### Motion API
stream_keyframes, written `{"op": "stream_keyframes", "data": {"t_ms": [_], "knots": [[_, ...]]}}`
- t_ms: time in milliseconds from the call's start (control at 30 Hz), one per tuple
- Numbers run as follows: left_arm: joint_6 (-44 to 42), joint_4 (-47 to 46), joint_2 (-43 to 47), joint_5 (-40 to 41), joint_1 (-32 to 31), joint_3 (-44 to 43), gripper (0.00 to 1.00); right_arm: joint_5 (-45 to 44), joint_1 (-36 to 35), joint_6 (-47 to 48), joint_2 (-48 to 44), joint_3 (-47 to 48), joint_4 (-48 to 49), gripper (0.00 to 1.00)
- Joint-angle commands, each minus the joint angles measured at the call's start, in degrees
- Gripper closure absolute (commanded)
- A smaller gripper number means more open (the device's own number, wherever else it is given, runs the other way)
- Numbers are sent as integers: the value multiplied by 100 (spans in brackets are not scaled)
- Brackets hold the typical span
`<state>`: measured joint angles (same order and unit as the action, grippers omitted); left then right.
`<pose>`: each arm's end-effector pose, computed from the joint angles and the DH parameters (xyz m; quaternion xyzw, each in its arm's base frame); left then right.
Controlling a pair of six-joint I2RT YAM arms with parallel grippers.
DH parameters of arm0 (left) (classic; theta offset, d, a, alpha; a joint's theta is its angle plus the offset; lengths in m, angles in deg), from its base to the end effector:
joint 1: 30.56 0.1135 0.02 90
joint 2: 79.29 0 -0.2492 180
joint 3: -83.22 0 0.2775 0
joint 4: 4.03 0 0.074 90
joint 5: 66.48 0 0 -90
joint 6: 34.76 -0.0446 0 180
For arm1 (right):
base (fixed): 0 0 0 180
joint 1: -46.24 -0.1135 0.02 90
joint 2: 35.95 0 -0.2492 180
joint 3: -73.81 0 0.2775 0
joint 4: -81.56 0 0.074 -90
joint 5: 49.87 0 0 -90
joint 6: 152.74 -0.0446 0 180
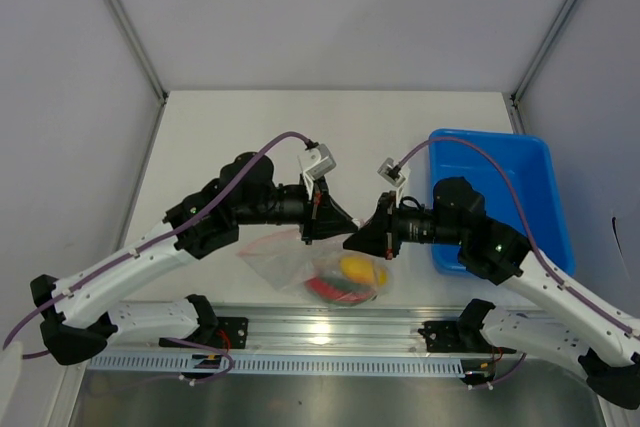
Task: Place the food in the zip-top bag and seal the zipper
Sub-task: Zip the zipper food storage bag at the center of the board.
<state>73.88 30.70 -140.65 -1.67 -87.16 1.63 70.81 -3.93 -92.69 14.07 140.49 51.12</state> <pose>0.1337 -0.2372 0.3995 0.3772 0.6863 -0.5013 0.3680 0.1330 0.1949 0.3572 -0.2939 0.7184 0.5424 0.3216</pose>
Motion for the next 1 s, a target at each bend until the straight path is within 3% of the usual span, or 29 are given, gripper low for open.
{"op": "stream_keyframes", "data": {"t_ms": [0,400,967], "knots": [[97,-44,186,-12,26,151,99,-501,-10,-124,-378,-5,600,100],[62,166,485,93,105,459,99,-1169,69,-169,-985,3,583,100],[61,1053,1179,1341,255,766,99,-1608,666,306,-1354,820,-586,100]]}}
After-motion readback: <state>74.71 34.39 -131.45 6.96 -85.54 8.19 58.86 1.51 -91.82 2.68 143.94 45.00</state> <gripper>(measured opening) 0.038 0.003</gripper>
